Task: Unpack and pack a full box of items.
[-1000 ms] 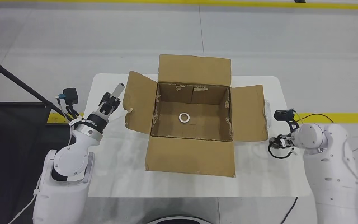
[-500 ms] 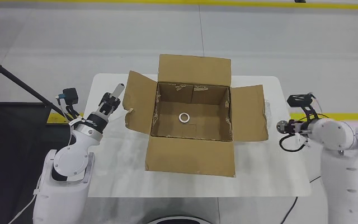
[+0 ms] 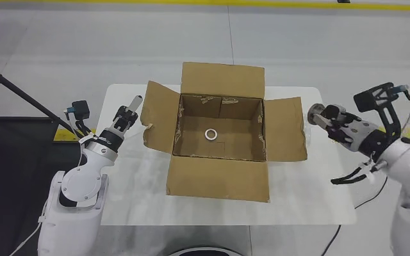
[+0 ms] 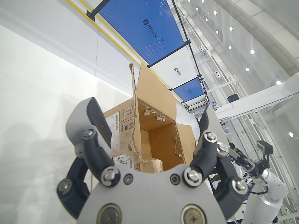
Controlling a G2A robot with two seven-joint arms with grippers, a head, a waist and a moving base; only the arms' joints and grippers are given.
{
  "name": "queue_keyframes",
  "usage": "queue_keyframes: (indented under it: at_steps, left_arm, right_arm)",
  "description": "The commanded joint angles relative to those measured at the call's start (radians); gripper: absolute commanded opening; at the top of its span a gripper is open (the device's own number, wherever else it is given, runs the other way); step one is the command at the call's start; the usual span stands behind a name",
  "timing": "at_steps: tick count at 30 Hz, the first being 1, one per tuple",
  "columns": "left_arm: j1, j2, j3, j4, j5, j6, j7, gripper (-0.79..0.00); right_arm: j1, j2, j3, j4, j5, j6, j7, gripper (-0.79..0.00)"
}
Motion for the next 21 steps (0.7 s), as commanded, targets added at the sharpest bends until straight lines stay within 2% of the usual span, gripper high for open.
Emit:
queue_keyframes:
  at_steps: [1,5,9,16,21]
  left_arm:
    - [0.0,0.0,0.0,0.0,0.0,0.0,0.0,0.0]
    - [0.0,0.0,0.0,0.0,0.0,0.0,0.0,0.0]
    - [0.0,0.0,0.0,0.0,0.0,0.0,0.0,0.0]
    - [0.0,0.0,0.0,0.0,0.0,0.0,0.0,0.0]
    - [0.0,0.0,0.0,0.0,0.0,0.0,0.0,0.0]
  right_arm:
    - [-0.011,0.001,0.006,-0.021,0.082,-0.033,-0.028,-0.785]
    - [-0.026,0.008,-0.003,-0.055,0.112,-0.06,-0.037,-0.785]
    - [0.009,0.015,-0.107,-0.045,0.071,-0.057,-0.01,-0.785]
    - [0.218,0.004,-0.463,0.089,-0.109,0.001,0.002,-0.785]
    - [0.43,-0.035,-0.748,0.285,-0.276,0.095,-0.005,-0.785]
